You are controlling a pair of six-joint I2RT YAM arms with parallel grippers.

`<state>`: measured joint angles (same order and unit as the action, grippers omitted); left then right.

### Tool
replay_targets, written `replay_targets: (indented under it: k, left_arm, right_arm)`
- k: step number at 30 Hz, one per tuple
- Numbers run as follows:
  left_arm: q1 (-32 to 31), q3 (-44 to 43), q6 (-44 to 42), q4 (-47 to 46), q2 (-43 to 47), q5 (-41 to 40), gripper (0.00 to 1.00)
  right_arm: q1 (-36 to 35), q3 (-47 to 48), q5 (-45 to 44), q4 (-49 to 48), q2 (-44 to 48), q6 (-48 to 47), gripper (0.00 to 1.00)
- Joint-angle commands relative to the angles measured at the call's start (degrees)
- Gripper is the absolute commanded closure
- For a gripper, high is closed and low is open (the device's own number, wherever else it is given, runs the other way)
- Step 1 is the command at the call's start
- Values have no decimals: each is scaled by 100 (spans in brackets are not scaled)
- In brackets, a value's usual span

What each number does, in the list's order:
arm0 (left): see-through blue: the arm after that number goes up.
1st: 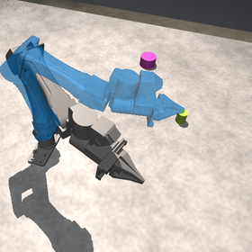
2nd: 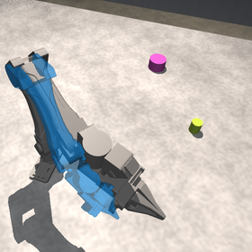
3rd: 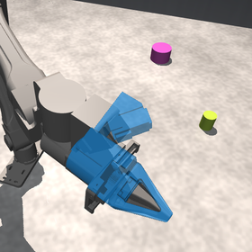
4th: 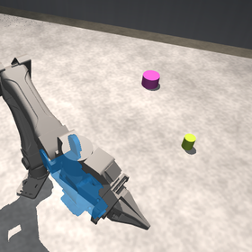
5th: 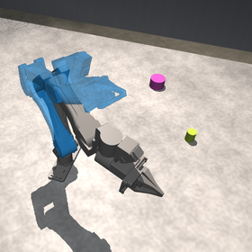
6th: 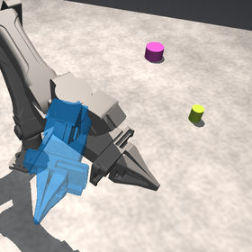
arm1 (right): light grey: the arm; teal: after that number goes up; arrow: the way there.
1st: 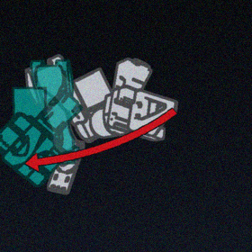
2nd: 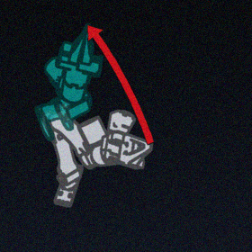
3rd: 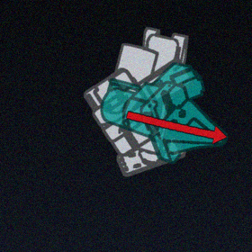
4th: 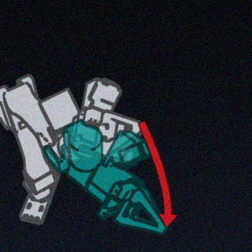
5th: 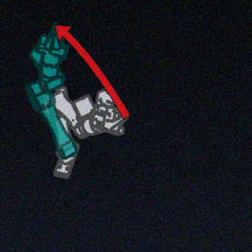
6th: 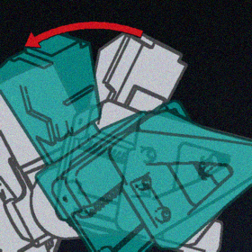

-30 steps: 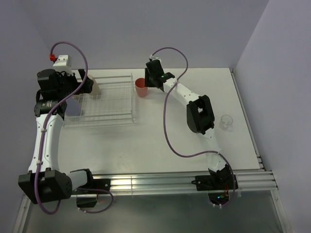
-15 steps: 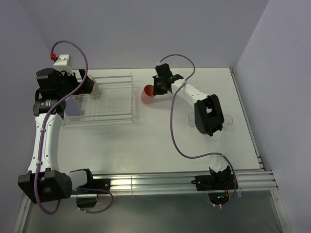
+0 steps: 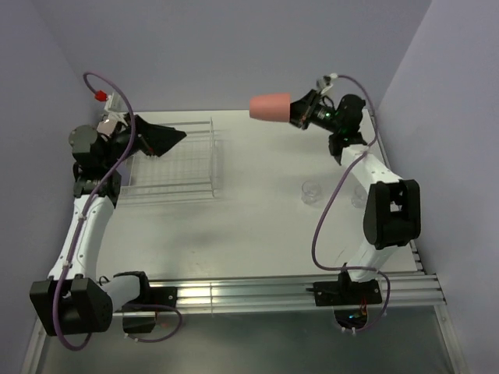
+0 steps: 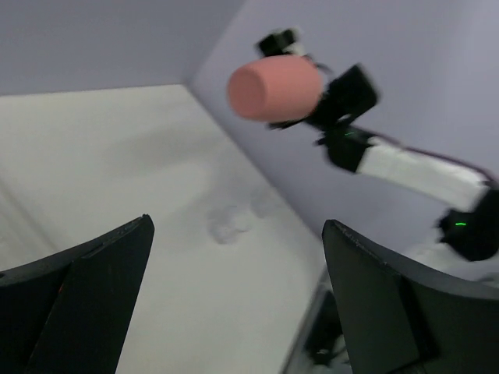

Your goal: Load the cups into the dish rack

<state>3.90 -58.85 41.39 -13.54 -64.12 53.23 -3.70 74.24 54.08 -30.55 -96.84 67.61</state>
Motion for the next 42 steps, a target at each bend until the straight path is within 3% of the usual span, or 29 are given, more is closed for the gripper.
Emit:
replay_targets:
  k: [1,4,8,10,14,26,42]
  left_arm:
    - [-398,426,2764,-2265,13,461,1]
    - [-855,1023,3454,-2846,136,30,1]
    - [-1233,1095,3237,-2629,224,-461,1]
    - [-1330,964,2780,-1850,198,-533,1]
    - [-1576,700,2401,-1424,145,-560,1]
    - [-2016,734,2444,-1906,277,-446,1]
    - [-2324,611,2330,-1810,163,-419,1]
  right_arm:
    - [-332,-866,587,-2781,85,2431,100]
    - [-577,-1297,455,-3509,332,3046,100]
    - [-1069,-1421,541,-3879,621,3117,100]
    - [-1246,-1377,603,-3775,692,2899,100]
    - [-1545,-1350,630,-3327,745,2573,100]
    - [-1774,-1184,805,-2834,640,2046,100]
    - [-1976,-1061,928,-2395,561,1623,100]
